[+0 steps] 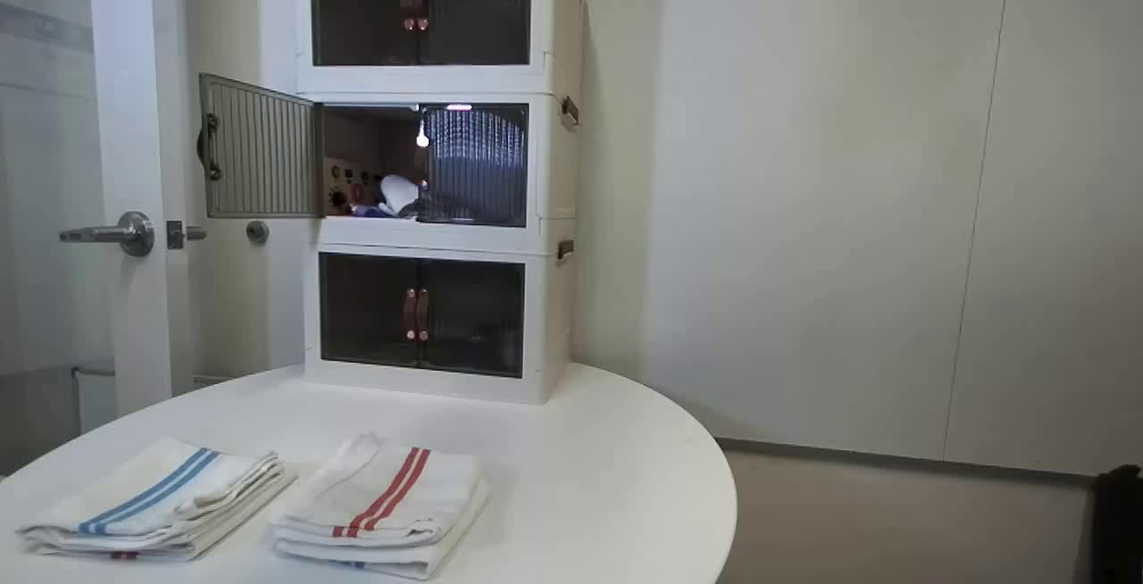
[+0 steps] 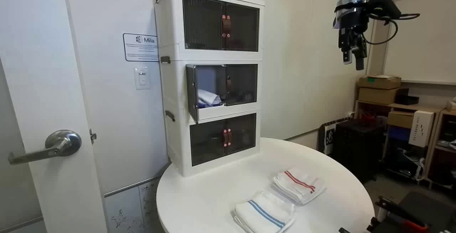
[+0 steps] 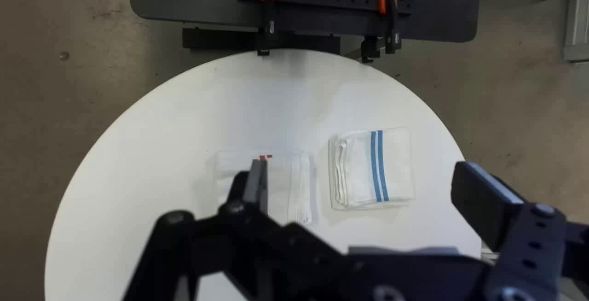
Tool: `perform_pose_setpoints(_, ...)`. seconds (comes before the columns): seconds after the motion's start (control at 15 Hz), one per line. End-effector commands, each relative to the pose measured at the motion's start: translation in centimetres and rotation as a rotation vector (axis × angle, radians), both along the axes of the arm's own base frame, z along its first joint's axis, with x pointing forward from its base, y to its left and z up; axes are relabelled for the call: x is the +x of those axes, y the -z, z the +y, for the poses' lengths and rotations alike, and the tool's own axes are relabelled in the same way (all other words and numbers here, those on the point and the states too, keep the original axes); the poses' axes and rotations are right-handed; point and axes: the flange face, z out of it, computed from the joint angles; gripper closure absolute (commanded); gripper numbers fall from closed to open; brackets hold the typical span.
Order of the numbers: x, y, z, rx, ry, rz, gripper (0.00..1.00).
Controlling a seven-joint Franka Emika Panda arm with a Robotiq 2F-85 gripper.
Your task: Open the right cupboard
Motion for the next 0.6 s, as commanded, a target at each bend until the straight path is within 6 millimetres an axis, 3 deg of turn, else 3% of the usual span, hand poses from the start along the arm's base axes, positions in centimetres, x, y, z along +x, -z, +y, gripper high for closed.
perform_pose_setpoints(0.0, 0.0, -0.1, 0.0, 0.000, 0.000, 0.000, 0.00)
perform_pose_setpoints(0.27, 0.6, 0.1, 0.3, 0.016, -0.004, -0.033, 0.00)
perform_pose_setpoints(0.53, 4.6, 1.0, 2.3, 0.090, -0.046, -0.233, 0.00)
